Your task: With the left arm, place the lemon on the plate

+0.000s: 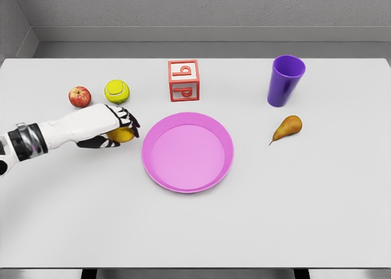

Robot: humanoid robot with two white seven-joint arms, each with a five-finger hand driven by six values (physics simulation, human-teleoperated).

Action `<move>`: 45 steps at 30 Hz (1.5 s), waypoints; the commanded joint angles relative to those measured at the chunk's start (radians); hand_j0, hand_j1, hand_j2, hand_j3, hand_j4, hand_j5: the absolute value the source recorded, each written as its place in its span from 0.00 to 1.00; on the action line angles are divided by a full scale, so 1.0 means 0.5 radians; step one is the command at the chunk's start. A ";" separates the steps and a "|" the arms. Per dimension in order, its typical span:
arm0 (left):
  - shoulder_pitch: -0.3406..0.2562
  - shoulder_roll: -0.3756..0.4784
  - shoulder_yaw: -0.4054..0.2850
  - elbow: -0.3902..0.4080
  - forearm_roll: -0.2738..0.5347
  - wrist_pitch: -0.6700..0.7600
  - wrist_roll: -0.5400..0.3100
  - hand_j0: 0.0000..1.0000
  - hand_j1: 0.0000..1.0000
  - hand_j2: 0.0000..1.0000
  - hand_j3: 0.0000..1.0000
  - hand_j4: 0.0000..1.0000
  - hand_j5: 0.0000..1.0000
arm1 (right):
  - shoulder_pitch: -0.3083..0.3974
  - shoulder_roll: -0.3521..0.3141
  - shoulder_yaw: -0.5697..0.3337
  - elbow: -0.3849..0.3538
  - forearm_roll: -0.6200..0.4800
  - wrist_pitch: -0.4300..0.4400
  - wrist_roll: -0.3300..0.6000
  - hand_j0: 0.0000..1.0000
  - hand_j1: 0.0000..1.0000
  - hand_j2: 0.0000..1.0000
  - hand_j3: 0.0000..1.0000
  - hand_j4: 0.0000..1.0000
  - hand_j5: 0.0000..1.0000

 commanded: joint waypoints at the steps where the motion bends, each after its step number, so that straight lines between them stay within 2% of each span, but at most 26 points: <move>1: 0.000 -0.008 -0.002 -0.018 0.014 0.005 0.003 0.56 0.56 0.56 0.56 0.56 0.56 | 0.000 0.000 0.001 0.000 0.000 0.000 0.000 1.00 1.00 1.00 1.00 1.00 1.00; 17: 0.003 -0.146 -0.020 -0.117 0.011 0.005 -0.034 0.57 0.57 0.57 0.57 0.57 0.57 | 0.000 0.000 0.001 0.000 0.000 0.000 0.000 1.00 1.00 1.00 1.00 1.00 1.00; 27: -0.006 -0.263 -0.078 -0.138 0.008 0.005 -0.065 0.58 0.58 0.58 0.58 0.58 0.58 | 0.000 0.000 -0.002 0.000 0.000 0.000 0.000 1.00 1.00 1.00 1.00 1.00 1.00; 38: -0.018 -0.315 -0.164 -0.190 -0.005 0.005 -0.092 0.59 0.59 0.59 0.59 0.59 0.59 | 0.000 0.000 0.001 0.000 0.000 0.000 0.000 1.00 1.00 1.00 1.00 1.00 1.00; 39: -0.018 -0.315 -0.164 -0.199 -0.005 0.005 -0.105 0.62 0.62 0.62 0.62 0.62 0.62 | 0.000 0.000 -0.002 0.000 0.000 0.000 0.000 1.00 1.00 1.00 1.00 1.00 1.00; 40: -0.018 -0.324 -0.167 -0.199 0.008 0.005 -0.086 0.99 0.99 0.99 0.99 0.99 0.99 | 0.000 0.000 0.001 0.000 0.000 0.000 0.000 1.00 1.00 1.00 1.00 1.00 1.00; 45: -0.067 -0.327 -0.143 -0.199 0.008 0.005 -0.095 1.00 1.00 1.00 1.00 1.00 1.00 | 0.000 0.000 0.001 0.000 0.000 0.000 0.000 1.00 1.00 1.00 1.00 1.00 1.00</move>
